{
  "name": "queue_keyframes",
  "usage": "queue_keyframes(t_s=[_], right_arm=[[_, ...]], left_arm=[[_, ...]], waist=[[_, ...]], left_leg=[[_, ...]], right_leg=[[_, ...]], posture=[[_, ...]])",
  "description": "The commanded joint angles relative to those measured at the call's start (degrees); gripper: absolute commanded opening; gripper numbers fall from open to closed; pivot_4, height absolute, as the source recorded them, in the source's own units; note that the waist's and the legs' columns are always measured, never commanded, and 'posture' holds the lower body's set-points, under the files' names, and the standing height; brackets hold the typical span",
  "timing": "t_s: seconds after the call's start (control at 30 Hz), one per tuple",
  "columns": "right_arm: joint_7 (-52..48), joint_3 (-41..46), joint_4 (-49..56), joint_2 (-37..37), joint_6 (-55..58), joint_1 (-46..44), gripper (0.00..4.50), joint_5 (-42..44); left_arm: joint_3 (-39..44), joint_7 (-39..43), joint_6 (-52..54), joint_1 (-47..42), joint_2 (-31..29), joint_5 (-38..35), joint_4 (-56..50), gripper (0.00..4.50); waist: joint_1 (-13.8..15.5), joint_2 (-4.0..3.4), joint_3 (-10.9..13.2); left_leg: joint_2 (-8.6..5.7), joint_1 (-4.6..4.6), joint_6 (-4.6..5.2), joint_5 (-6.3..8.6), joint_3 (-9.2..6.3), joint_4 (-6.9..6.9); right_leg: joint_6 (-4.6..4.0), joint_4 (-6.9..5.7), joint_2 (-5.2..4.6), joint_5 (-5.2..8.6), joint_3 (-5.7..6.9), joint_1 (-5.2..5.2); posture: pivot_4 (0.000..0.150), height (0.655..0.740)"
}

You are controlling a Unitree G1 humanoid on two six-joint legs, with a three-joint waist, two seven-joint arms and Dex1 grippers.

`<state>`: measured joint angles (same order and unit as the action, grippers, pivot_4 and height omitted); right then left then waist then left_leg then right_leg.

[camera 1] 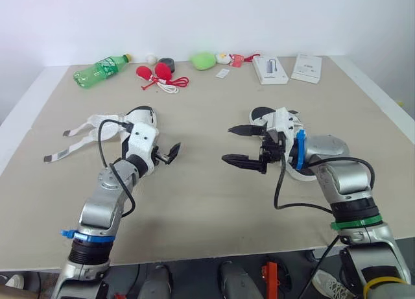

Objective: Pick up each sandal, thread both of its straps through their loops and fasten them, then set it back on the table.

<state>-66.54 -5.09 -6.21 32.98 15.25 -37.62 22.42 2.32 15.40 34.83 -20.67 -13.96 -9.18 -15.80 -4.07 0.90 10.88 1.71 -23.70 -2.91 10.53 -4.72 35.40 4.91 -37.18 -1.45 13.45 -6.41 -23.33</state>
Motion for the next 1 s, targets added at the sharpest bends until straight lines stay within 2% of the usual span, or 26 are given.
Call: queue_keyframes(t_s=[0.03, 0.27, 0.4, 0.87, 0.97, 1.0], right_arm=[[-1.25, 0.08, -0.25, -0.67, -1.93, -1.92, 4.46, -0.37], [-3.25, 1.49, -1.81, -2.82, -0.54, -3.74, 4.46, 2.48], [-1.17, 2.89, -3.22, -4.33, 2.25, -6.05, 4.46, 3.65], [2.13, 1.94, -4.2, -4.64, -0.82, -4.81, 4.46, -0.81], [2.13, 1.86, -4.1, -4.54, -1.0, -4.71, 4.5, -1.13], [2.06, 1.83, -4.08, -4.46, -1.06, -4.69, 4.5, -1.23]], left_arm=[[2.6, -7.07, 3.53, -0.28, 2.19, 1.64, -3.79, 4.5], [0.4, -10.59, 4.54, -3.86, 5.12, 3.03, 3.38, 4.5], [0.26, -11.95, 3.11, -7.6, 5.78, 4.16, 9.39, 4.5], [3.17, -13.0, -6.94, -19.92, 4.61, 4.42, 33.03, 4.5], [3.97, -10.74, -8.27, -21.92, 4.4, 2.88, 36.02, 3.66], [3.99, -10.29, -8.45, -22.34, 4.24, 2.73, 36.61, 3.25]], waist=[[0.01, 0.0, 0.0], [0.0, 0.0, 0.0], [-0.01, 0.01, 0.0], [-0.11, 0.01, 0.0], [-0.13, 0.01, 0.0], [-0.12, 0.01, 0.0]], left_leg=[[0.0, 0.0, 0.0, 0.0, -0.01, 0.0], [-0.02, 0.03, -0.14, -0.08, -0.01, 0.03], [-0.02, 0.03, -0.22, -0.13, -0.02, 0.03], [-0.03, 0.02, -0.26, -0.15, -0.02, 0.0], [-0.03, 0.02, -0.29, -0.17, -0.02, 0.0], [-0.03, 0.02, -0.3, -0.17, -0.02, 0.0]], right_leg=[[-0.01, 0.0, 0.01, -0.01, 0.01, 0.0], [0.03, 0.0, 0.0, -0.11, 0.01, 0.04], [0.03, 0.0, 0.01, -0.16, 0.01, 0.02], [0.04, 0.0, 0.01, -0.17, 0.01, 0.0], [0.05, 0.0, 0.01, -0.17, 0.01, 0.0], [0.05, 0.0, 0.01, -0.17, 0.01, 0.0]], posture=[[0.15, 0.74], [0.15, 0.74], [0.15, 0.74], [0.15, 0.74], [0.15, 0.74], [0.15, 0.74]])
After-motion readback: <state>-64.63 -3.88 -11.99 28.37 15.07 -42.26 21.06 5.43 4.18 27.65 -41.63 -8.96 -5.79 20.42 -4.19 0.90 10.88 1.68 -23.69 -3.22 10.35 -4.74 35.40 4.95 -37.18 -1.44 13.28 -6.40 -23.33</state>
